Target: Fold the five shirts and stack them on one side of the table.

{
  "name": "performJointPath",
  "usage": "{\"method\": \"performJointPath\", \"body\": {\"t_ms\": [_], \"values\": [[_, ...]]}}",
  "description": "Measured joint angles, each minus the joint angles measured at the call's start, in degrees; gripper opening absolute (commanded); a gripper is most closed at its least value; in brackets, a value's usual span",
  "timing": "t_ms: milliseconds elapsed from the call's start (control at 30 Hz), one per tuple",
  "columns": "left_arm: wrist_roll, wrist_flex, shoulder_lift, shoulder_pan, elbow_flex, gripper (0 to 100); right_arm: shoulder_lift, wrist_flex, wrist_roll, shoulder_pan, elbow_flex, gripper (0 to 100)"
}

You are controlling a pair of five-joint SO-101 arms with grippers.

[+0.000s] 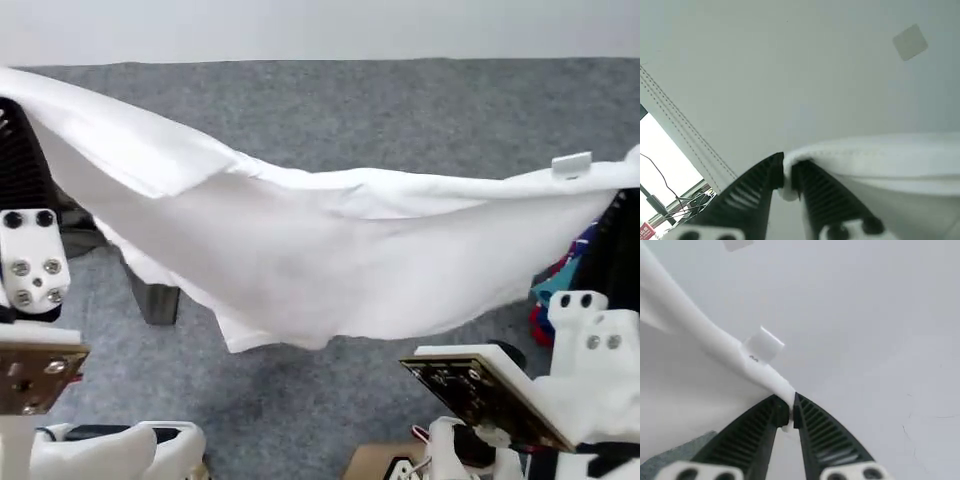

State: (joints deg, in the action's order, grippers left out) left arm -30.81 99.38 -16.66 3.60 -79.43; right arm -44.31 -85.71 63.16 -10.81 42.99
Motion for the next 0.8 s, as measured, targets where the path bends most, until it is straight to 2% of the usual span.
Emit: {"method": "performJointPath", "body": {"t_ms": [267, 533, 800], "values": [[0.0, 0.0, -8.3, 0.0, -0.5, 0, -0.2, 0.1, 0.0, 0.0, 0.0, 1.0], [-1.8, 0.0, -9.9, 0.0, -0.1, 0, -1.8, -4.0, 0.0, 0.0, 0.3, 1.0], [-1.8, 0.0, -9.9, 0.0, 12.6, 0, -1.8, -4.3, 0.0, 0.0, -7.9, 1.1]]}}
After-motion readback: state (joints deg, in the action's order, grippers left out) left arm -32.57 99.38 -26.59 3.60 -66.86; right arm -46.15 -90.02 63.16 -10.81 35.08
